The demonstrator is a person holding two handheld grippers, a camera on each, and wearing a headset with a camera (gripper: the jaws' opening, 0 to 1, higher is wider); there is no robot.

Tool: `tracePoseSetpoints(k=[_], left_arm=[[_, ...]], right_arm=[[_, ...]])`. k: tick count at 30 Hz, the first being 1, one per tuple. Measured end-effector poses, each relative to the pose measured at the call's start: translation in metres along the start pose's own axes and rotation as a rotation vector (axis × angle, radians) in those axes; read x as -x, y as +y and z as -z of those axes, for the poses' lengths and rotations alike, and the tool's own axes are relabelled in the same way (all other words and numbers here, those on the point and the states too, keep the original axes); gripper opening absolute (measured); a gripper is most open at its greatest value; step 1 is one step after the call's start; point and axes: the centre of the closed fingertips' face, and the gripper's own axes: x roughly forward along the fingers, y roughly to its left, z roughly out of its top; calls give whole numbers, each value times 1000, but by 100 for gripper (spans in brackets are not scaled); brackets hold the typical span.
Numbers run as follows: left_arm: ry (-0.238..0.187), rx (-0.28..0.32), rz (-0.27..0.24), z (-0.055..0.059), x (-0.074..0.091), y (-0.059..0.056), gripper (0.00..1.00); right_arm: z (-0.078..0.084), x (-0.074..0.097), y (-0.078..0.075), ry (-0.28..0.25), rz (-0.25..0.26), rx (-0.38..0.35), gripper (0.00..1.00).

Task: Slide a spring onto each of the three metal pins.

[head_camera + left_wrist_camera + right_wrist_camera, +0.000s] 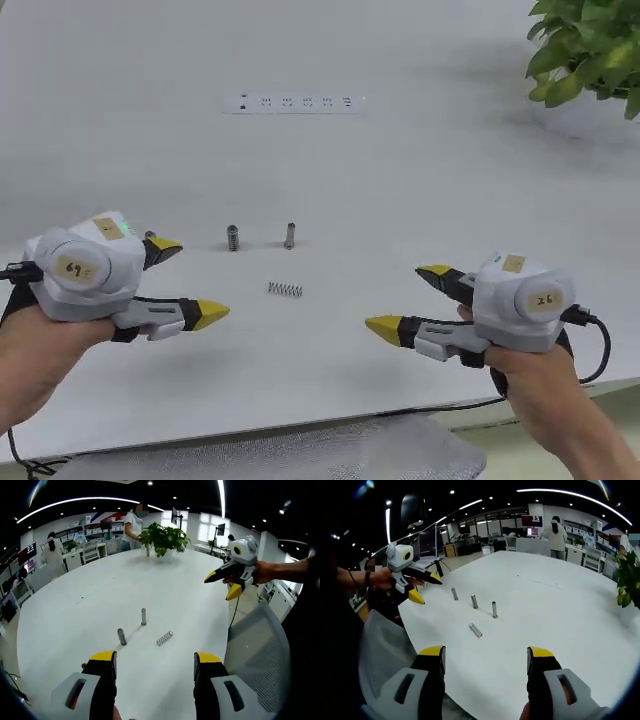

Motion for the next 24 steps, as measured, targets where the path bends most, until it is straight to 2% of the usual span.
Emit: tracePoseSetpoints(k=[19, 24], left_arm=[[29, -43, 102, -3, -51, -12, 55], [50, -59, 132, -1, -65, -17, 53]], right_arm=[[2, 4, -2, 6, -1, -11, 66], [1, 5, -3, 2, -1, -15, 66]])
